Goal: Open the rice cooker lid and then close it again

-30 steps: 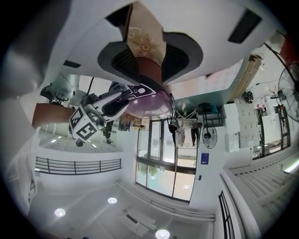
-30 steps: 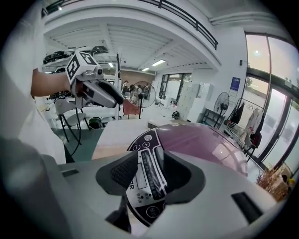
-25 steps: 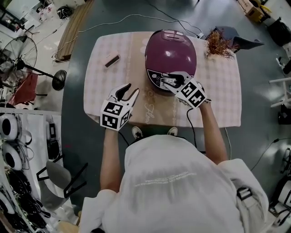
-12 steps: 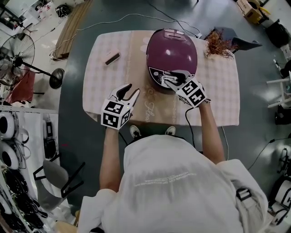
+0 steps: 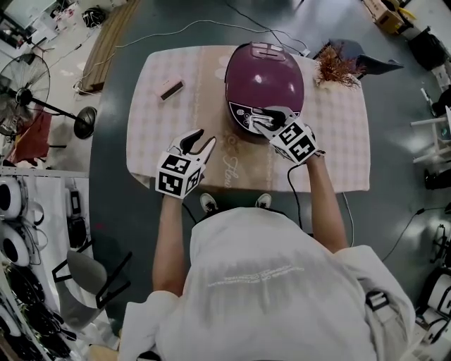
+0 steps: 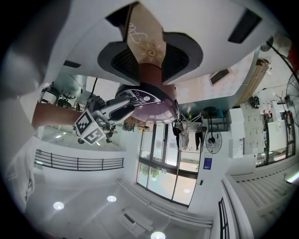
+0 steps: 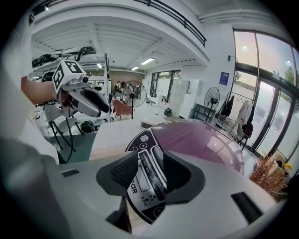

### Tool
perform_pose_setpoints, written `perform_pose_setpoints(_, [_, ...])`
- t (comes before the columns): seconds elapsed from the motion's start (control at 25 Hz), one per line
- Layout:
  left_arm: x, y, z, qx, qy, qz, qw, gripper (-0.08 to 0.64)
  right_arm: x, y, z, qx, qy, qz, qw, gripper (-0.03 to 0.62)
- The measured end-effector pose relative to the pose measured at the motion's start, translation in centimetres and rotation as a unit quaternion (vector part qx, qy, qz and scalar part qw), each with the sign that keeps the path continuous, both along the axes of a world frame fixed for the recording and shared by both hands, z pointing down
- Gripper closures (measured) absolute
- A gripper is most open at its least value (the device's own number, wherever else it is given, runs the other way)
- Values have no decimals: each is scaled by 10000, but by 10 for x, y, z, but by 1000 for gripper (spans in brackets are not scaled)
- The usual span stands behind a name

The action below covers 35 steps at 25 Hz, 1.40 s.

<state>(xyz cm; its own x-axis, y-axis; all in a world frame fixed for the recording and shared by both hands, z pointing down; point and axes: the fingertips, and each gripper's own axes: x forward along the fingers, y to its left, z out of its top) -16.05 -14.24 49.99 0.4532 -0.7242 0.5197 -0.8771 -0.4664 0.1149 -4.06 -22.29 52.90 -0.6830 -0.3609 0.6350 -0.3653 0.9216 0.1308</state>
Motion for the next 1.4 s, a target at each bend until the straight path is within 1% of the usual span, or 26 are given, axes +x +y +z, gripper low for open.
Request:
perform_pose_setpoints(0.32, [6,-1,0,-13,26,94,10000,400,-2,6,-3,79,162,4,9998,428])
perform_pose_setpoints(0.6, [3,-1,1,-36,39,111,9999,400,1,0,-3,-9,-130,202,9997,428])
perform_pose_setpoints(0.8, [4,2,4,-76,61,146,9998,400,1,0,-4,143,-233,350,9990,428])
perform_pose_setpoints(1.0, [6,4,6,-101,95,144,9998,400,1,-2,-4,252,-215,437,9985,427])
perform_pose_setpoints(1.24, [7,8,11,-162,-15,188,9997,400,1,-2,-4,203,-246,452,9985,434])
perform_pose_setpoints(1.4, [6,9,12,-182,50,169,9997,400,1,-2,-5,207,-264,474,9983,434])
